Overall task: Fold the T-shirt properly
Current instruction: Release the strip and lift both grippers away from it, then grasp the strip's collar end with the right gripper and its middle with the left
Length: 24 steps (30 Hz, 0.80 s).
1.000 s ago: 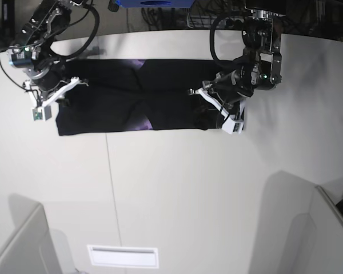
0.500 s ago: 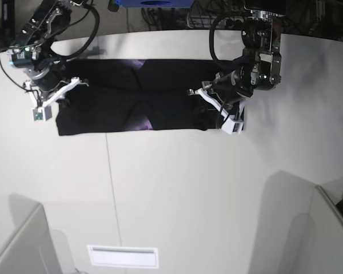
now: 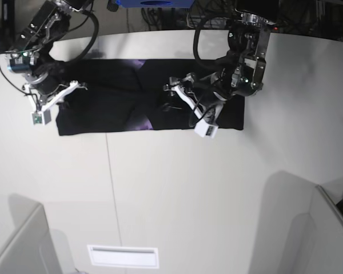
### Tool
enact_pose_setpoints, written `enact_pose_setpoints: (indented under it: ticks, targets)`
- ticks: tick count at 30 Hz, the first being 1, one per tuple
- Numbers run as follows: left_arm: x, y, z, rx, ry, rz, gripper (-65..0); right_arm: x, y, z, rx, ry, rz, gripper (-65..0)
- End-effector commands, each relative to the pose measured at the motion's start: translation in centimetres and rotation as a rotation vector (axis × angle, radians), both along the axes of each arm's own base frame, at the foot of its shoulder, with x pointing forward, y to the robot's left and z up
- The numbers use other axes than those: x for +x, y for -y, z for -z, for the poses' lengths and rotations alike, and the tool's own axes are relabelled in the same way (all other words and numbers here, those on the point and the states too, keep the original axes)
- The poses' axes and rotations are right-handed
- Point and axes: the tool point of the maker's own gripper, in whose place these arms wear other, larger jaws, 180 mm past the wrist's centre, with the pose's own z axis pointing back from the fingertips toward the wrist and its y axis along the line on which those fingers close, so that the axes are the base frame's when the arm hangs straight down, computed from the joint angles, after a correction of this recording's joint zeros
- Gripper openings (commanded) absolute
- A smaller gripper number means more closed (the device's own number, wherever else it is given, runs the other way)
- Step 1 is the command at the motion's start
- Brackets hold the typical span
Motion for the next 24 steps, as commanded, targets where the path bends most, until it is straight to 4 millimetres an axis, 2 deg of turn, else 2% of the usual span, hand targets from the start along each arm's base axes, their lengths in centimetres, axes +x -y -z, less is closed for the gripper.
enact_pose_setpoints:
  ticks: [1,2,4,5,6,7,10,13,16,19,24]
  targets:
    - [0.7,-1.3,-1.5,-0.008,0.055,-0.042,-31.4,0.7,1.1,-1.1,-0.018,0.034,0.022,-59.7]
    - [0.8,-2.9,-2.0,0.001,0.071,-0.09,-38.8,0.7,1.7,-1.2,-0.02,0.028,0.043,-50.7]
    - [0.5,-6.8,-2.4,0.035,0.085,-0.198,-59.4,0.5,3.0,-1.4,-0.024,0.018,0.089,-35.6]
    - [0.1,-9.4,-2.1,0.068,0.076,-0.26,-65.0,0.6,3.8,-1.7,-0.032,0.019,0.109,-28.5]
    - [-0.3,-11.9,-1.7,0.105,0.066,-0.313,-65.0,0.7,4.6,-1.9,-0.046,0.017,0.118,-23.7]
    - [-0.5,-14.1,-1.5,0.136,0.06,-0.359,-65.0,0.8,5.1,-1.5,-0.049,-0.004,0.109,-21.6]
    - [-2.1,-18.7,-0.7,0.237,0.038,-0.389,-65.0,1.2,6.4,0.7,-0.015,-0.094,0.095,-21.8]
    - [-3.3,-21.8,-0.8,0.314,0.054,-0.385,-65.0,1.4,6.8,3.4,0.054,-0.17,0.096,-21.6]
    - [-4.3,-24.6,-1.1,0.362,0.075,-0.408,-65.0,1.8,6.2,4.4,0.148,-0.172,0.086,-21.6]
    - [-4.9,-25.9,-0.5,0.374,0.06,-0.421,-65.0,2.2,5.6,4.3,0.249,-0.132,0.079,-21.6]
    - [-5.6,-26.3,0.9,0.365,0.014,-0.429,-65.0,1.8,5.4,5.5,0.292,-0.161,0.085,-21.6]
